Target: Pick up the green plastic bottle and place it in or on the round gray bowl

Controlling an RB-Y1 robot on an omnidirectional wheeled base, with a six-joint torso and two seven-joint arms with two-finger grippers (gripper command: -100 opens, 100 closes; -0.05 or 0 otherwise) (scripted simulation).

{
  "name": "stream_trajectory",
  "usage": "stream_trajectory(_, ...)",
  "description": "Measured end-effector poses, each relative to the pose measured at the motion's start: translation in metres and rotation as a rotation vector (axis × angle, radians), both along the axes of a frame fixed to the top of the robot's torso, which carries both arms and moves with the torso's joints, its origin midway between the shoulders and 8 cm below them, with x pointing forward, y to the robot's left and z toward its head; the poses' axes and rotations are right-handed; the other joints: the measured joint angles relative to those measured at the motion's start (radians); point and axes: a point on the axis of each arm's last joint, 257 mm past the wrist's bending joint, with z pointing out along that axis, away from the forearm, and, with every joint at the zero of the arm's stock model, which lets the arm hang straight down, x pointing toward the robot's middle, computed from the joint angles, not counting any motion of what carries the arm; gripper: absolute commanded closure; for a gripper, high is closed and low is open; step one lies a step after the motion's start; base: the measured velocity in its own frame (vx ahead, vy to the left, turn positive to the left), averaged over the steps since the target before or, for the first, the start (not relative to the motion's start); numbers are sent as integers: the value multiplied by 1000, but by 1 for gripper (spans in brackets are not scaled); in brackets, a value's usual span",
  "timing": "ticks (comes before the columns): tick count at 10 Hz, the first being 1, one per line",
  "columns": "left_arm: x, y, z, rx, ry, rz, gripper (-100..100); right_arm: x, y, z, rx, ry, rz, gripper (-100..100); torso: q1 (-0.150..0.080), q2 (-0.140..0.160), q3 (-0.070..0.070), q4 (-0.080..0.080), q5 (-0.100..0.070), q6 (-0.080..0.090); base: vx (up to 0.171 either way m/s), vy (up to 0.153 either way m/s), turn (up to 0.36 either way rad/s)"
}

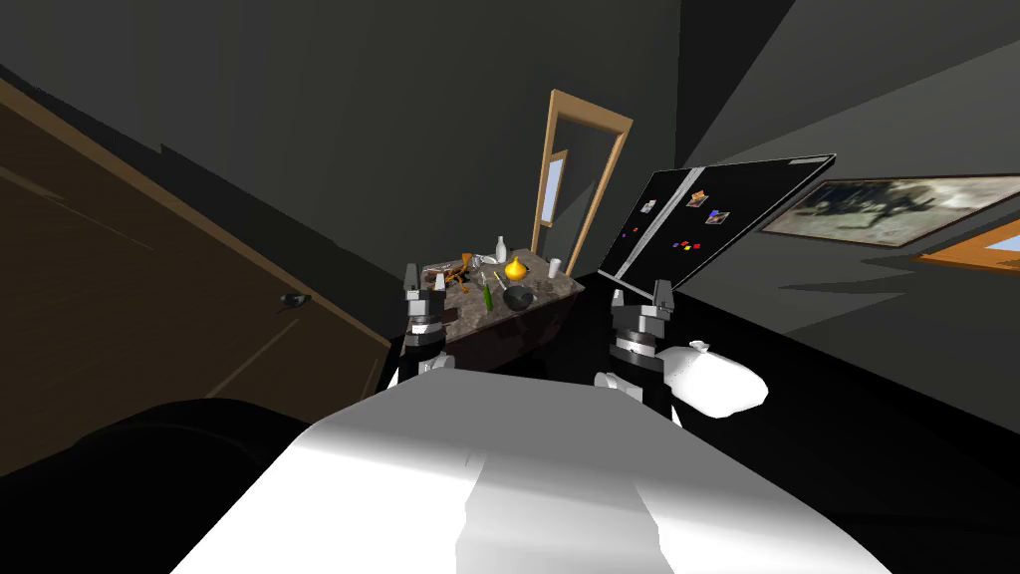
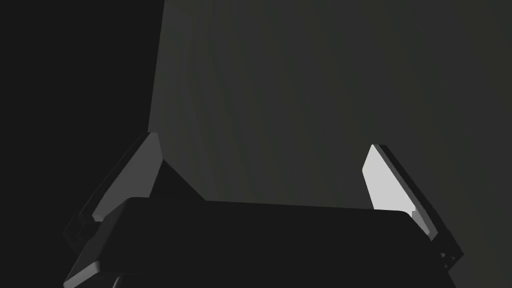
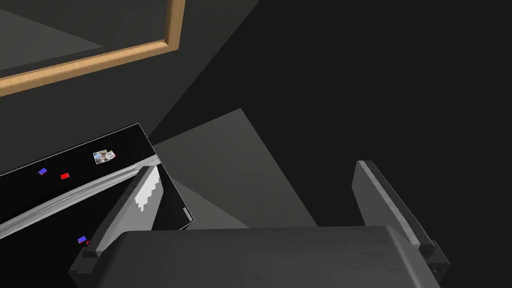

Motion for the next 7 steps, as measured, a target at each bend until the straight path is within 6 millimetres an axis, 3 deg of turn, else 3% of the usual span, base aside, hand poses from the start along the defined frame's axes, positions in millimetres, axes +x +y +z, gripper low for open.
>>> stream_trajectory(7,15,0,-36,149,165,-28,-100,0,0,0,0,0,0,0,-5,-2,-1,-1,-1,0,31,-58,-5)
